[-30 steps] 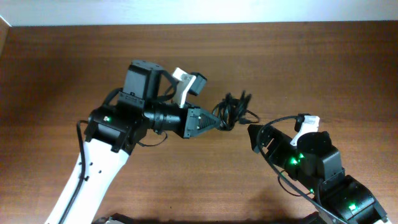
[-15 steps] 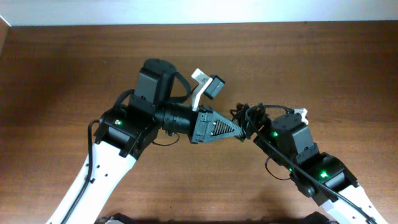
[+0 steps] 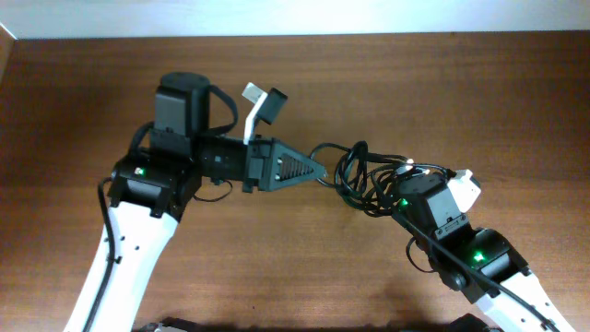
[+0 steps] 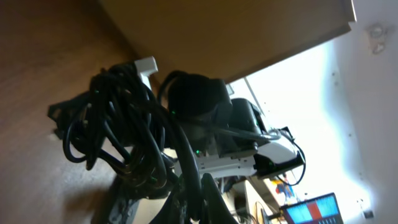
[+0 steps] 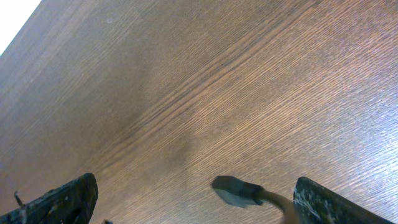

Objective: Untangle cables

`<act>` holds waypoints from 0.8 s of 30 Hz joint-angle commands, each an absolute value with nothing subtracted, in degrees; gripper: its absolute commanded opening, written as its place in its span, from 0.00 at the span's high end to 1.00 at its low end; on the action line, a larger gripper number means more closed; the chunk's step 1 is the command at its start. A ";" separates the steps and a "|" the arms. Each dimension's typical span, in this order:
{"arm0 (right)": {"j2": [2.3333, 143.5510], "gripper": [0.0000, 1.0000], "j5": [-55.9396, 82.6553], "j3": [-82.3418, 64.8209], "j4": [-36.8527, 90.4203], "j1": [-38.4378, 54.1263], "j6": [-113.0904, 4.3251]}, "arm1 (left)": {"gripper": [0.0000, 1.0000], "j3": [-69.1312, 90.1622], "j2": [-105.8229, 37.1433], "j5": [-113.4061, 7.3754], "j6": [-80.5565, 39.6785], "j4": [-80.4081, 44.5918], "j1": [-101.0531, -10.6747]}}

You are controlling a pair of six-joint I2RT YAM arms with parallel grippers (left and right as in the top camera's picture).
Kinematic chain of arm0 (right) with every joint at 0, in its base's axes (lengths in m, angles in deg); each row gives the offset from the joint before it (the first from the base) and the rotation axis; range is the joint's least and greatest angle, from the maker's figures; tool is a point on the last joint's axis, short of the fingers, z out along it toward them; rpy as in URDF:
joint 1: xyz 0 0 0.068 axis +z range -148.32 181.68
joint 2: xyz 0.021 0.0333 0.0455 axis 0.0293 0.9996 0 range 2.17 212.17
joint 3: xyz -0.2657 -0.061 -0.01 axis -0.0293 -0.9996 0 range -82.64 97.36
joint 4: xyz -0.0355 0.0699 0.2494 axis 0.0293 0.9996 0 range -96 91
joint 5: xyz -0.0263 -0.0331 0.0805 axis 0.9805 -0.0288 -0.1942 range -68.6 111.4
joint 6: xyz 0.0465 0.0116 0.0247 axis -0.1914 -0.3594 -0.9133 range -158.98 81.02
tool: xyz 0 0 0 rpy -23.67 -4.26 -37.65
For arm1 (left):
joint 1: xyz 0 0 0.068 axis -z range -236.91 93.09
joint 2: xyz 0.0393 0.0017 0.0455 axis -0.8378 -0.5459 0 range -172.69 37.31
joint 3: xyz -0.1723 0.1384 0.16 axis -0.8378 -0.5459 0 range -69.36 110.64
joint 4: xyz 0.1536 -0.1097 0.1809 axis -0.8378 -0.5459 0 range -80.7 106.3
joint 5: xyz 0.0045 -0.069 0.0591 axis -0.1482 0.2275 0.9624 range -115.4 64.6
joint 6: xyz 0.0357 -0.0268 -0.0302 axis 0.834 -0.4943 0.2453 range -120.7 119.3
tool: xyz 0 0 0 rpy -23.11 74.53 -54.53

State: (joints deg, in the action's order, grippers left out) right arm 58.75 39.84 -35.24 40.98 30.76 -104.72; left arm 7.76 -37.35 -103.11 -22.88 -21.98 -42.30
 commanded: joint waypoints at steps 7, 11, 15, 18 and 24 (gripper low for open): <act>59.12 0.01 43.33 -35.70 42.03 30.43 -105.31 | 1.00 8.79 -35.51 -106.78 -22.50 -21.44 -52.14; 59.12 0.01 43.33 -35.70 42.25 30.43 -105.29 | 1.00 8.79 -35.53 -106.39 -22.09 -21.44 -53.41; 59.10 0.01 45.45 -35.70 43.60 30.43 -105.29 | 1.00 8.79 -35.53 -103.94 -22.09 -21.46 -55.90; 58.42 0.01 48.10 -35.70 45.29 30.43 -105.29 | 1.00 8.79 -35.53 -101.14 -22.07 -21.50 -58.48; 58.35 0.01 49.10 -35.70 45.64 30.43 -101.24 | 1.00 8.68 -35.53 -98.22 -18.53 -24.98 -58.74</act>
